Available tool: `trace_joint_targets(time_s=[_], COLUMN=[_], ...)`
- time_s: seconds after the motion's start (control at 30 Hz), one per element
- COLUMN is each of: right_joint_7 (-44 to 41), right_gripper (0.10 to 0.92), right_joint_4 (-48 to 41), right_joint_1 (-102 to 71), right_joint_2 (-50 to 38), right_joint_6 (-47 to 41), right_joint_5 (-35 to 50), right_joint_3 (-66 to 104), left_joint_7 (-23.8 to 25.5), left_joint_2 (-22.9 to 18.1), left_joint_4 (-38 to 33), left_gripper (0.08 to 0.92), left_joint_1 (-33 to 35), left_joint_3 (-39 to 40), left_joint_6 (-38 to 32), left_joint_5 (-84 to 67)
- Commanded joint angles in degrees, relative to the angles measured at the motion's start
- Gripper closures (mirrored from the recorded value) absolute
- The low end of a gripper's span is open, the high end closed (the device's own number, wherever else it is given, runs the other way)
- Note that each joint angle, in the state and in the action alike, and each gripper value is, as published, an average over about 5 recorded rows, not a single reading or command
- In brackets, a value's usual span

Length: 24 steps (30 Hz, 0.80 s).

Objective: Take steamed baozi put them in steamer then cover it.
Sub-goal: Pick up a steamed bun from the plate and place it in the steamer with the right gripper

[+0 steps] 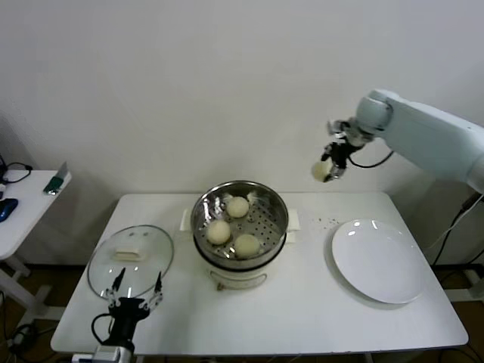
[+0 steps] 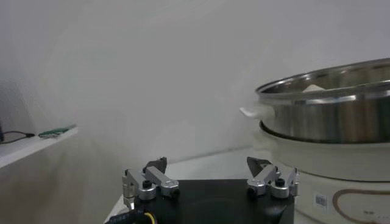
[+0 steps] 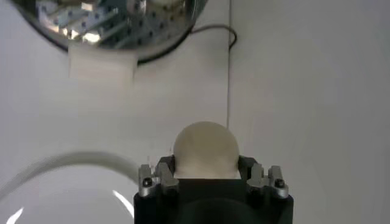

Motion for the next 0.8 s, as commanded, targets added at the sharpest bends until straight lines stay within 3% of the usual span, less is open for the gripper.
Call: trace_joint_targets(time_s=[0.03, 0.8], right_joint_7=[4.85, 10.32], right_gripper=[0.357, 0.355], right_joint_4=[5.53, 11.62], right_joint_1=[8.26, -0.39], right_joint_2=[12.88, 16.01], right_joint_6=[-7.15, -10.13], right_joint_5=[18.15, 18.3], right_joint_3=[-10.35, -20.07], left_joint_7=[0.14, 0.9], left_joint_2=[0.88, 2.19], left_joint_4=[0.1, 0.98], left_gripper=[0.177, 0.177], left_joint_1=[0.4, -1.01], left_joint_3=[0.25, -0.06], left_joint_6=[0.09, 0.53], left_joint_5=[-0.21, -0.09])
